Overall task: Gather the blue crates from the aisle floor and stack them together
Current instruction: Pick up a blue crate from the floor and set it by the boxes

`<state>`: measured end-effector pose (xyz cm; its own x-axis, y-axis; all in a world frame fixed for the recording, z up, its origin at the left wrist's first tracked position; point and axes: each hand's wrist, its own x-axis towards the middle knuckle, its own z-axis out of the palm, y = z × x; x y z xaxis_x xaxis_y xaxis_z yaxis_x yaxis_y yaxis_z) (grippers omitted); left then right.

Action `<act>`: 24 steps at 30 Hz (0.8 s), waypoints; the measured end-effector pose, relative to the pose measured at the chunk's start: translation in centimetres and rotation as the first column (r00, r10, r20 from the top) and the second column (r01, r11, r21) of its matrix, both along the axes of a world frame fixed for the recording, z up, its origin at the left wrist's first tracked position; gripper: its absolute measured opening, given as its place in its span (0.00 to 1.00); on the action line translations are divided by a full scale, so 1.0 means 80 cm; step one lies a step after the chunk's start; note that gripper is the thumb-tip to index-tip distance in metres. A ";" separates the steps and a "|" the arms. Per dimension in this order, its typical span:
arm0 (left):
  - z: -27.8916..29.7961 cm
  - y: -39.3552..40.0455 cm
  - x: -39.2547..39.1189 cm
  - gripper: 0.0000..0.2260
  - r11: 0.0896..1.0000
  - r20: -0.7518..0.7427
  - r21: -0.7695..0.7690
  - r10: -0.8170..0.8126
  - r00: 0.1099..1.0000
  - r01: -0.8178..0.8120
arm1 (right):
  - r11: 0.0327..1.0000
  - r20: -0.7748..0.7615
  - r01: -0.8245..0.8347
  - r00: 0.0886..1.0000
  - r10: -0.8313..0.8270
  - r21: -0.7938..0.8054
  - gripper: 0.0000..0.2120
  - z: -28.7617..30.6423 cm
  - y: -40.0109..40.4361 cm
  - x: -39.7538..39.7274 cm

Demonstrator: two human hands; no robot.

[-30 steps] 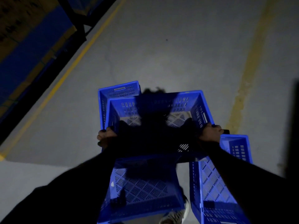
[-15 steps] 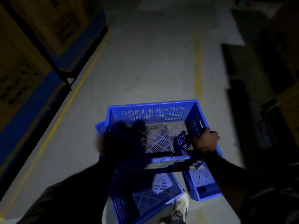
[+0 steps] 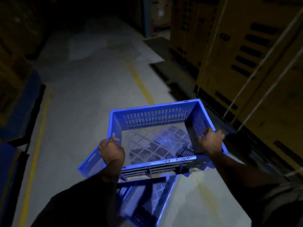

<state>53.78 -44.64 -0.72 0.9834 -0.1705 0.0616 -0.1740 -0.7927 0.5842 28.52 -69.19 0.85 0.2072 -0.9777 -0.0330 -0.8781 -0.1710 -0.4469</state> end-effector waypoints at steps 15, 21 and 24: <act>0.019 -0.015 -0.311 0.10 0.923 -0.010 0.036 -0.383 0.924 0.383 | 0.895 0.037 0.443 0.895 -0.445 0.059 0.15 -0.004 0.179 -0.410; 0.012 -0.009 -0.474 0.10 0.832 -0.010 0.088 -0.549 0.836 0.547 | 0.789 0.039 0.609 0.789 -0.613 0.081 0.15 -0.005 0.269 -0.586; 0.009 -0.015 -0.554 0.14 0.762 -0.061 0.086 -0.639 0.766 0.642 | 0.718 0.029 0.691 0.719 -0.695 0.085 0.17 -0.003 0.304 -0.669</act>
<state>9.49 -45.86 -0.02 0.6437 -0.7652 -0.0131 -0.6476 -0.5537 0.5234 -25.02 -44.90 0.63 -0.5240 -0.8446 -0.1099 -0.7135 0.5057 -0.4849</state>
